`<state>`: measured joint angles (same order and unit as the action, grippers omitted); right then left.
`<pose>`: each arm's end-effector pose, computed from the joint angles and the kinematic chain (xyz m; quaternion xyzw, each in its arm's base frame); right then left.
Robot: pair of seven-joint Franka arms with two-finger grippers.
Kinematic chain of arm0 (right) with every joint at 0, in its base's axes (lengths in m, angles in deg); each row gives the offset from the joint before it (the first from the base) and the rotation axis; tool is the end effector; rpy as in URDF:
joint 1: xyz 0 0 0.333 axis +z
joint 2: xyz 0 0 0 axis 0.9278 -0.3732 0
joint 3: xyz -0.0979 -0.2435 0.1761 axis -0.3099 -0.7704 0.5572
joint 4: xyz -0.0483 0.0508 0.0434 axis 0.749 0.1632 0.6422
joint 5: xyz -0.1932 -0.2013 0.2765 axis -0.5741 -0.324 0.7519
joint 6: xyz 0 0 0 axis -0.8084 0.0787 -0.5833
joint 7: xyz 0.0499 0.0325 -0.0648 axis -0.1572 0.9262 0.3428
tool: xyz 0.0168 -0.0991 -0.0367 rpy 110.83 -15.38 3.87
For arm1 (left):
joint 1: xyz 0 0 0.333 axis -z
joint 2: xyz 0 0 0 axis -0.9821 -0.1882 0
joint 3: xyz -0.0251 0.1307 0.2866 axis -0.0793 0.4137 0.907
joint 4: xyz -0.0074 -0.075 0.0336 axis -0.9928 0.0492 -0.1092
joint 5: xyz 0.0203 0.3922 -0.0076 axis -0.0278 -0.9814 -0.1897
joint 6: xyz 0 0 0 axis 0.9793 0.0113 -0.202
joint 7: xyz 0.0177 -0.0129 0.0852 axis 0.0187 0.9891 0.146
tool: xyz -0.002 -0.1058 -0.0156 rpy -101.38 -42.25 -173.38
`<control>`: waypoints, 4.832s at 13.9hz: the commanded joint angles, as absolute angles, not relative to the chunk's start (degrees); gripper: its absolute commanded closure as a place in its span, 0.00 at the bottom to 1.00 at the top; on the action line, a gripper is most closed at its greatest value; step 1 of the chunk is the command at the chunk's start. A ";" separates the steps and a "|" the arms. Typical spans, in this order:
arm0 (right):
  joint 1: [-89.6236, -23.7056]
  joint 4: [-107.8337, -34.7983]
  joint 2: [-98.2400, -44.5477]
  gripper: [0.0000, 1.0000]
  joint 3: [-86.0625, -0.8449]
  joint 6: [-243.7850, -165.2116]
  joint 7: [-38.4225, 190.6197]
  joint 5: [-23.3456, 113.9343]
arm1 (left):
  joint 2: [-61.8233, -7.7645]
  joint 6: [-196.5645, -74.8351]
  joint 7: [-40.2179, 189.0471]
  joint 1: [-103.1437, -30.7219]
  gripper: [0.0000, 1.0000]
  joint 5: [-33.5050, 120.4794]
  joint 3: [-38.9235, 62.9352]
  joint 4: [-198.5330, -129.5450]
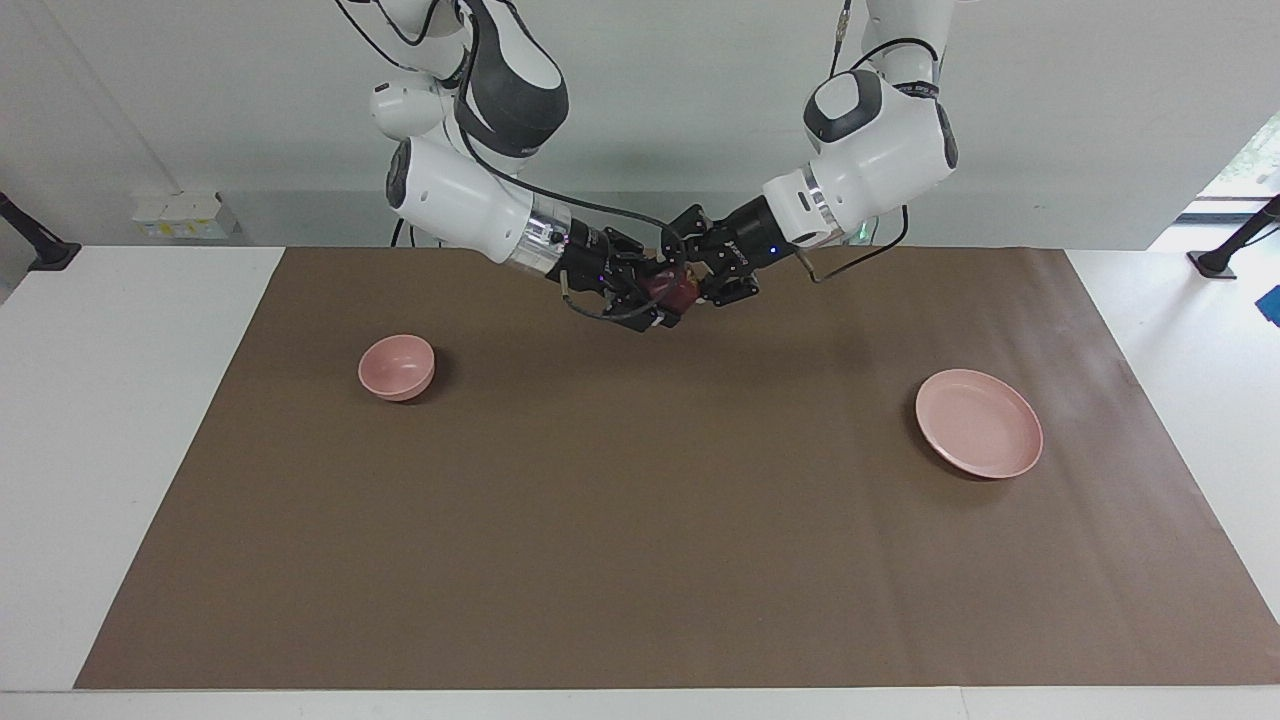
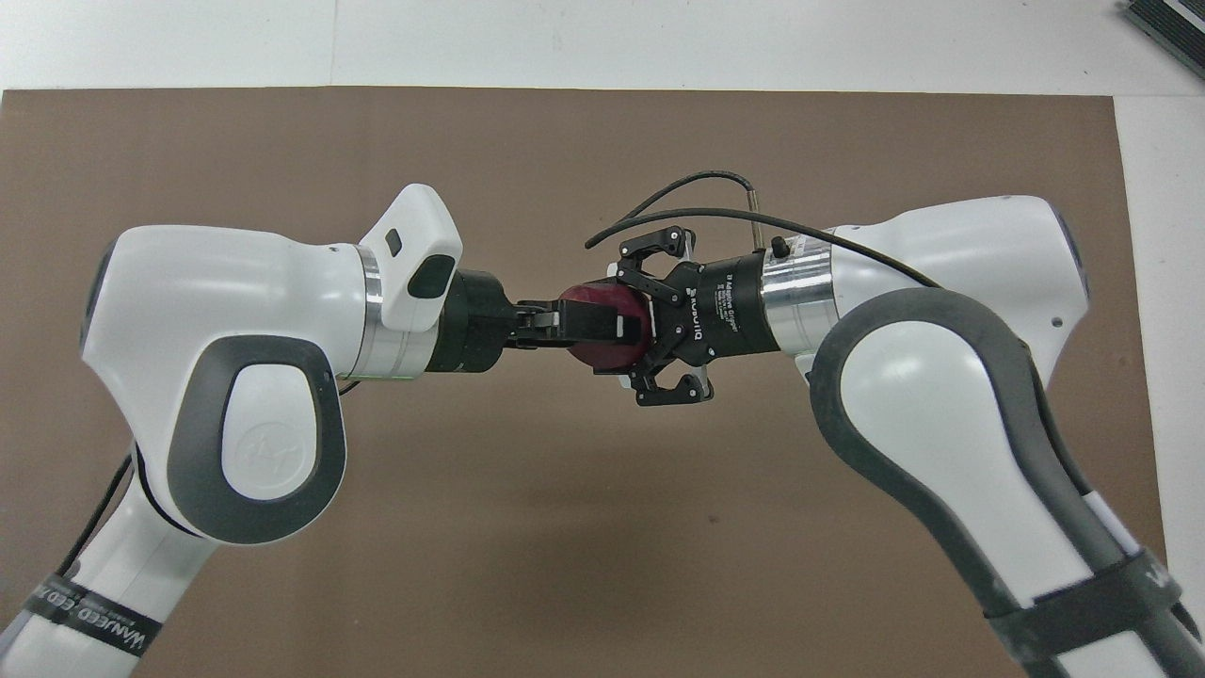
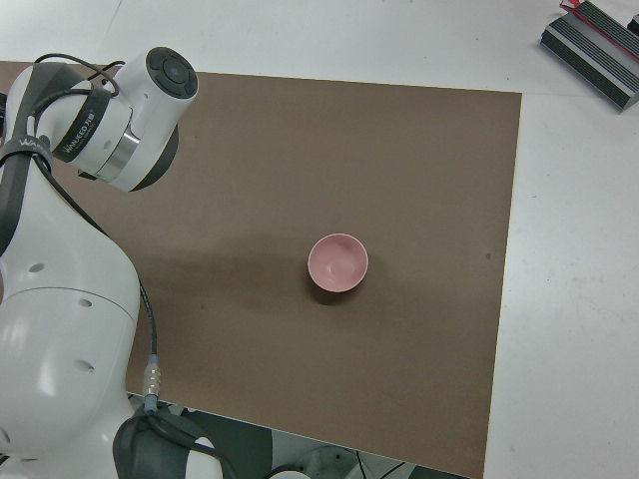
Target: Move apple from plate to bowl
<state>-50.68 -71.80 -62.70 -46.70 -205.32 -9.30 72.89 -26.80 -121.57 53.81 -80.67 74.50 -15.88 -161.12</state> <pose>0.5585 0.2650 0.5097 -0.6744 0.5852 0.3017 0.3342 0.5104 -0.3205 0.5460 0.8920 -0.0595 0.0299 0.4471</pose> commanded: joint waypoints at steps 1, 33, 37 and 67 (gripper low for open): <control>-51.39 -71.54 -62.38 1.00 -46.70 -205.91 -9.51 72.98 | -23.07 -120.55 55.71 -80.99 0.00 75.04 -14.76 -162.68; -77.06 -102.21 -52.62 1.00 -47.23 -213.01 53.33 12.86 | -23.86 -83.45 58.00 -88.30 0.00 17.21 -0.18 -141.85; -76.27 -101.95 -54.91 0.33 -47.14 -215.48 52.37 12.86 | -23.59 -83.45 58.00 -79.95 0.00 17.21 7.82 -142.03; -74.59 -53.61 -56.40 0.00 -46.44 -171.28 64.59 15.85 | -20.34 -82.13 57.48 -82.49 0.00 20.99 8.88 -142.12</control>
